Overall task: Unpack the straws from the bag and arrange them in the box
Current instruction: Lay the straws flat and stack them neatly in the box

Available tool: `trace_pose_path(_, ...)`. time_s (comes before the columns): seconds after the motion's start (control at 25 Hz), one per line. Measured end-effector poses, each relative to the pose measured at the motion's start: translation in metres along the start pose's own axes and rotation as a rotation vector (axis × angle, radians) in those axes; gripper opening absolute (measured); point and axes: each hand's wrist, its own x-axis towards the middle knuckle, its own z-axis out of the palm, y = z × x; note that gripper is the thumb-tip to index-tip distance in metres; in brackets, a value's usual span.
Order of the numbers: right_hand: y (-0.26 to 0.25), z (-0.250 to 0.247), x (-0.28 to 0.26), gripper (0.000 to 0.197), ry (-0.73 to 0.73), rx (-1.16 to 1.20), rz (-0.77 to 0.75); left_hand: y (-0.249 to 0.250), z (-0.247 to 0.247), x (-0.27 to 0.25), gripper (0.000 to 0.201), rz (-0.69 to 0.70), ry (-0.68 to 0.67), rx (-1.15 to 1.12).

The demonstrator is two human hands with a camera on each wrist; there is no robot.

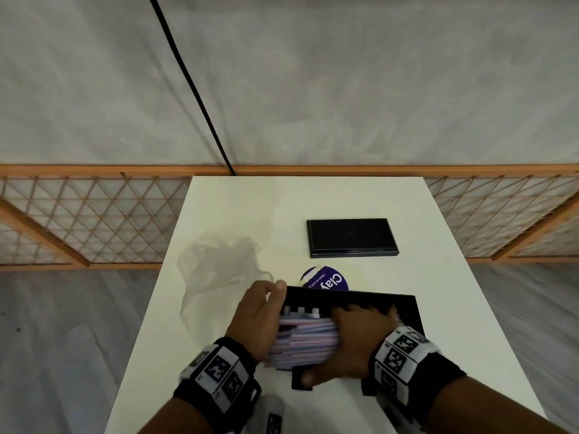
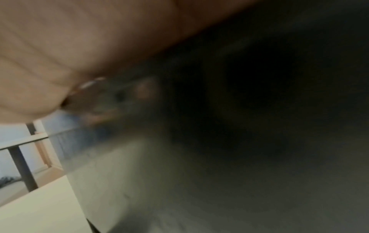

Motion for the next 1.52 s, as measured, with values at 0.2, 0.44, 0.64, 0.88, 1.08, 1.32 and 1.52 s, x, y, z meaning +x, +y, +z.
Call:
trace_pose_path(0.2, -0.015, 0.006, -0.002, 0.094, 0.09, 0.031, -0.1, 0.008, 0.021, -0.007, 0.069, -0.014, 0.006, -0.171)
trace_pose_path(0.44, 0.008, 0.01, 0.005, 0.11, 0.213, 0.098, -0.057, 0.01, 0.018, -0.002, 0.06, 0.01, 0.083, -0.02)
trace_pose_path(0.64, 0.048, 0.011, -0.012, 0.115, 0.219, 0.074, -0.009, 0.019, 0.008, -0.019, 0.039, 0.516, 0.131, 0.304)
trace_pose_path(0.88, 0.036, 0.025, -0.015, 0.125, 0.159, -0.07, -0.06, 0.035, 0.036, -0.017, 0.082, 0.429, -0.448, 0.9)
trace_pose_path(1.08, 0.046, 0.029, -0.009, 0.132, 0.123, -0.041, -0.035, 0.027, 0.058, -0.004, 0.104, 0.316, -0.545, 1.222)
trace_pose_path(1.32, 0.047, 0.026, -0.013, 0.119, 0.132, -0.062, -0.024, 0.025, 0.066, -0.005, 0.093, 0.349, -0.517, 1.251)
trace_pose_path(1.52, 0.048, 0.031, -0.009, 0.109, 0.102, -0.009, -0.037, 0.021, 0.062, -0.005, 0.081, 0.332, -0.497, 1.158)
